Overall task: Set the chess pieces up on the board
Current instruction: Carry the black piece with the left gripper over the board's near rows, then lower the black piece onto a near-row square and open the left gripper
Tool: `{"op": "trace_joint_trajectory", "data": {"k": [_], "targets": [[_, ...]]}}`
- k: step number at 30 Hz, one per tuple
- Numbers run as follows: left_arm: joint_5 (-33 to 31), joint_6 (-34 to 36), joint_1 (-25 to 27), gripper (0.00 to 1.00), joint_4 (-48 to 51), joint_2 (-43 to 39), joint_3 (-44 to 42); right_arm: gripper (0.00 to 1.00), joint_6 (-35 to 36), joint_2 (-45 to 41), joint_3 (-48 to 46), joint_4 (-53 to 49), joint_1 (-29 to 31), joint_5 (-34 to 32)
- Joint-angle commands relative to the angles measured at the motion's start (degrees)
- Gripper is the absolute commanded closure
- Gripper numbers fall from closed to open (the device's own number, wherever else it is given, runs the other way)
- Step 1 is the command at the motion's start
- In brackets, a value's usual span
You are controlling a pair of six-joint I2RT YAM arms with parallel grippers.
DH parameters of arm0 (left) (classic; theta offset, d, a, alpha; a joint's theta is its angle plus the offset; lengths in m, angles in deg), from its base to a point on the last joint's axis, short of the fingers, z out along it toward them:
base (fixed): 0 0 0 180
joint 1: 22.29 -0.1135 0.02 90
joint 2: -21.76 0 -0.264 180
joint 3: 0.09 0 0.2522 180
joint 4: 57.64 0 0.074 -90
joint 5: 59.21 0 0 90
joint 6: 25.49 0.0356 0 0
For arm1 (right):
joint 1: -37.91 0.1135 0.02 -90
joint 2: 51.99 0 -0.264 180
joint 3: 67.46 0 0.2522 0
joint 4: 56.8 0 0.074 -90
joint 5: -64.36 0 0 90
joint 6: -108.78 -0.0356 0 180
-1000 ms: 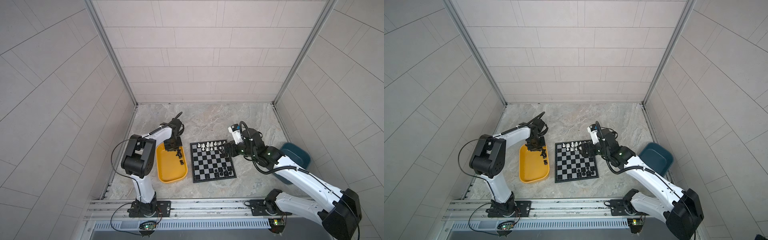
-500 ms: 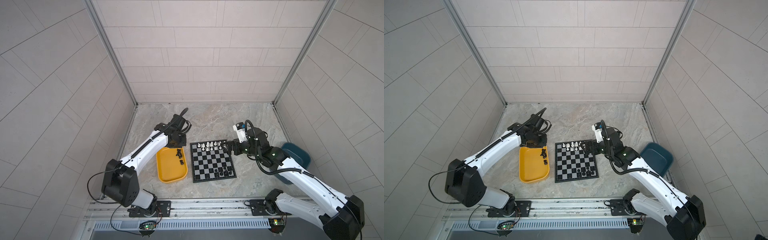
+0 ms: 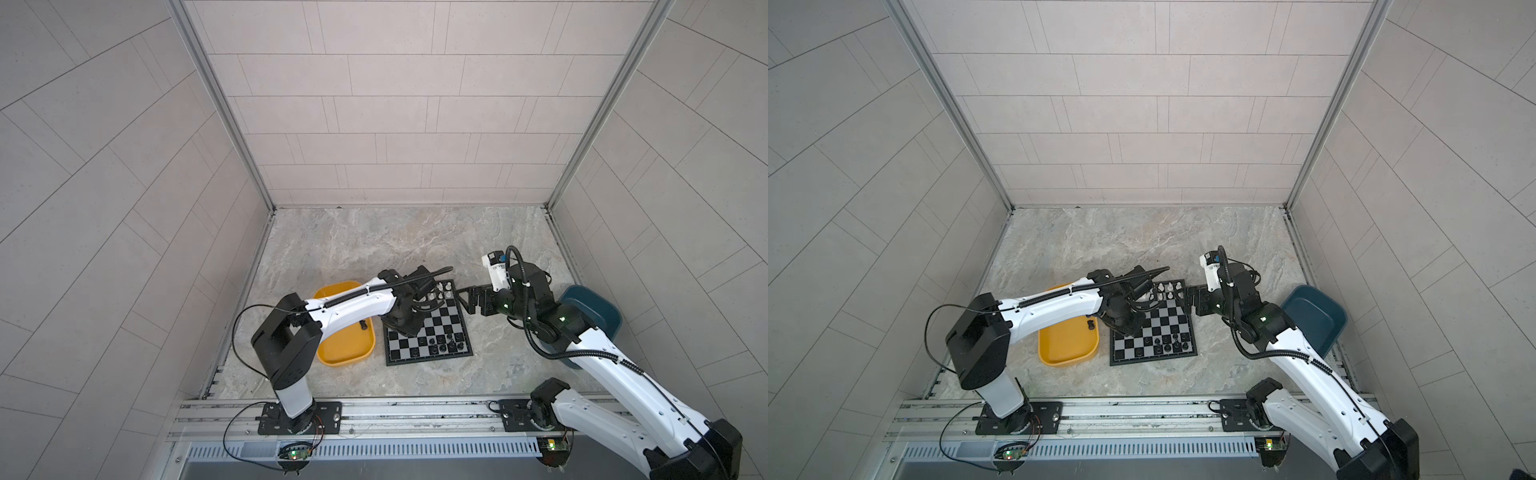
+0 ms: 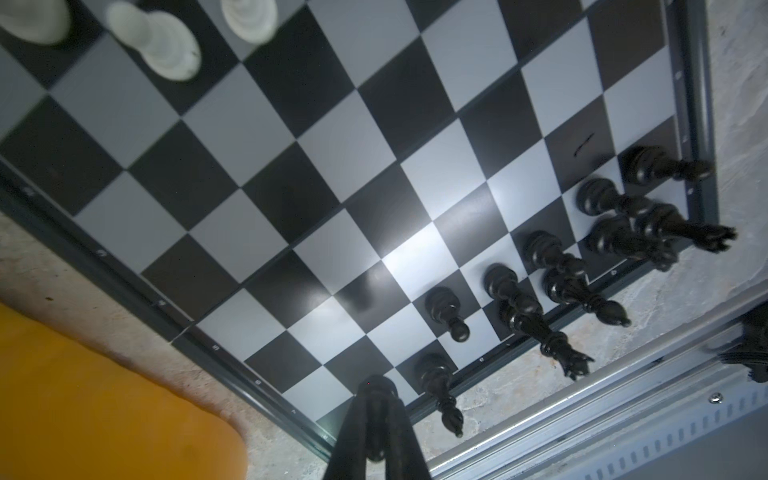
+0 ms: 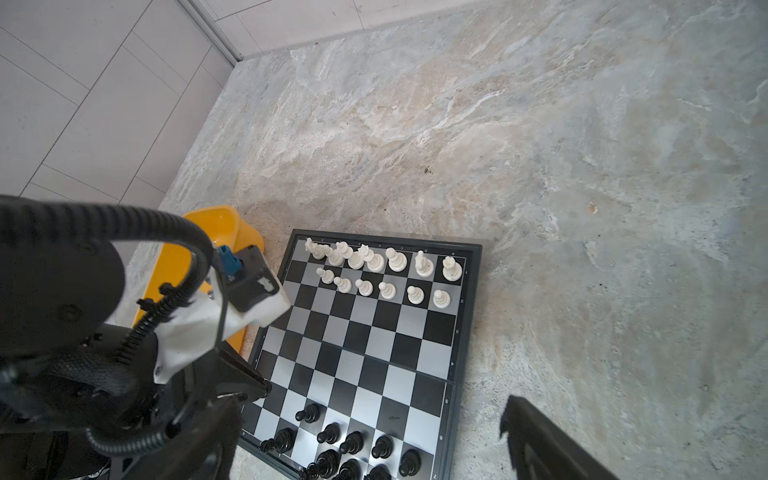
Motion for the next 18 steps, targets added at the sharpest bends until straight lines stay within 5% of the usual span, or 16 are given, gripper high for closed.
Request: {"op": "trace_joint_trajectory", "data": {"k": [1, 18], "targets": [[0.38, 0.09, 0.96, 0.92, -0.38, 1.54, 1.30, 0.00, -0.41, -1.22, -0.50, -1.47, -0.30, -0.98], [-0.11, -1.54, 2.81, 0.91, -3.88, 5.11, -1.26, 0.00, -0.39, -1.25, -0.76, -1.74, -0.80, -1.05]]}}
